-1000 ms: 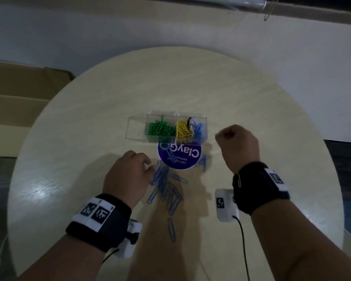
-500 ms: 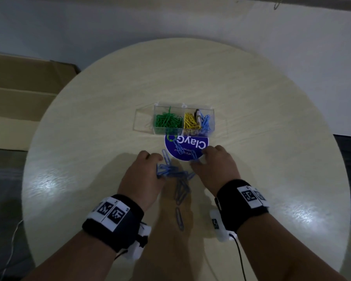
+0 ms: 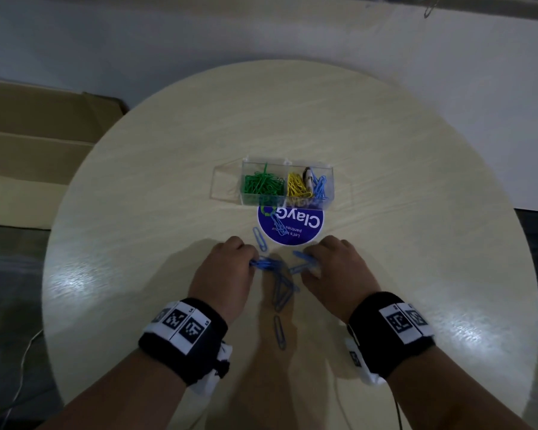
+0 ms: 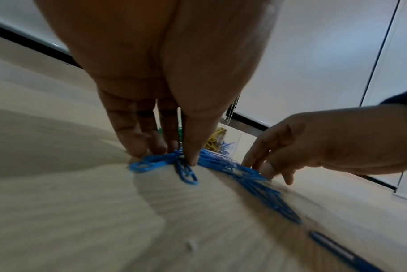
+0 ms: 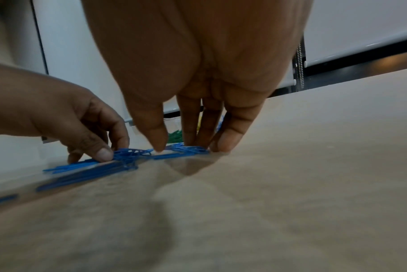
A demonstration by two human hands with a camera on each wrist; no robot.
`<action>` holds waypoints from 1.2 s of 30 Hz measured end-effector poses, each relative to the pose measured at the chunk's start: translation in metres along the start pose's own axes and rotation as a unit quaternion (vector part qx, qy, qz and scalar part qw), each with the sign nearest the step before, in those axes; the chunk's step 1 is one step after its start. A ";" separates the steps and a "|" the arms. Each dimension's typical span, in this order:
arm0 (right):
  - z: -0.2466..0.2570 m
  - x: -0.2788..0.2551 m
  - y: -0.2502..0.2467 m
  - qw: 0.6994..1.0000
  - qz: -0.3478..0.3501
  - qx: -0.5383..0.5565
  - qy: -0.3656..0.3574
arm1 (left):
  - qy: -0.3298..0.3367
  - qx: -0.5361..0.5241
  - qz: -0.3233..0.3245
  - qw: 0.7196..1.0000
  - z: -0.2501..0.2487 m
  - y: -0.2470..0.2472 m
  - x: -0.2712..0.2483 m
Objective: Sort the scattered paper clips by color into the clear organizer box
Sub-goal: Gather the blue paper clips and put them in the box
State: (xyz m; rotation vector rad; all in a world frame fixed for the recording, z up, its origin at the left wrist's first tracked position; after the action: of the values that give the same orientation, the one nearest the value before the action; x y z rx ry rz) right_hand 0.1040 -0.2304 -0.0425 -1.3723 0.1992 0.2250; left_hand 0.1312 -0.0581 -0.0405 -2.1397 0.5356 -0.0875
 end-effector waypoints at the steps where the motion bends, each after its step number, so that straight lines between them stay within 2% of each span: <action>1: 0.003 -0.003 0.001 1.000 0.001 0.000 -0.015 | 0.004 -0.006 -0.001 1.000 0.001 -0.001 0.000; 5: 0.014 -0.010 0.003 0.998 -0.016 -0.010 -0.052 | -0.017 -0.031 -0.016 0.999 0.007 -0.011 -0.003; 9: 0.008 -0.013 0.014 0.999 0.009 -0.028 -0.013 | -0.077 -0.024 -0.029 0.996 0.025 -0.018 -0.020; 12: 0.003 -0.015 0.017 0.999 0.038 -0.008 0.020 | -0.085 -0.015 -0.012 0.996 0.030 -0.014 -0.030; 15: 0.003 -0.017 0.014 0.998 0.048 0.017 0.023 | -0.095 -0.035 -0.004 0.995 0.036 -0.013 -0.029; 21: -0.005 -0.024 0.014 0.997 0.043 0.056 0.041 | -0.054 0.104 0.038 0.992 0.025 -0.010 -0.030; 23: -0.006 -0.027 0.014 0.997 0.040 0.057 0.043 | -0.029 0.120 0.040 0.992 0.022 -0.014 -0.031; 25: -0.006 -0.029 0.014 0.997 0.030 0.063 0.044 | -0.021 0.077 0.020 0.997 0.024 -0.023 -0.031; 27: -0.007 -0.031 0.014 0.996 0.027 0.067 0.048 | -0.049 -0.021 -0.015 0.998 0.026 -0.034 -0.026; 29: -0.009 -0.031 0.014 0.996 0.027 0.070 0.052 | -0.077 -0.112 -0.053 0.989 0.023 -0.041 -0.016; 31: -0.009 -0.030 0.014 0.996 0.027 0.073 0.052 | -0.063 -0.165 -0.071 0.982 0.008 -0.040 -0.003; 33: -0.008 -0.030 0.013 0.996 0.027 0.071 0.050 | -0.023 -0.155 -0.059 0.986 -0.009 -0.032 0.009; 36: -0.009 -0.031 0.012 0.996 0.027 0.071 0.049 | 0.034 -0.058 0.001 0.998 -0.023 -0.009 0.018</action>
State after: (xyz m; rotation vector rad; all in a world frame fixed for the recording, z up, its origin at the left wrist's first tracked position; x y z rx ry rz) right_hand 0.0711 -0.2381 -0.0474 -1.2380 0.3282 0.1853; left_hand 0.1441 -0.0789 -0.0223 -2.2548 0.5946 -0.1312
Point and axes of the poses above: each hand's wrist, its own x-axis towards the middle knuckle, its own y-axis out of the palm, z = x × y, the point moved 9 cm from there along x, towards the middle knuckle, and after that the axes turned 9 degrees about -x, right-handed, at the moved point
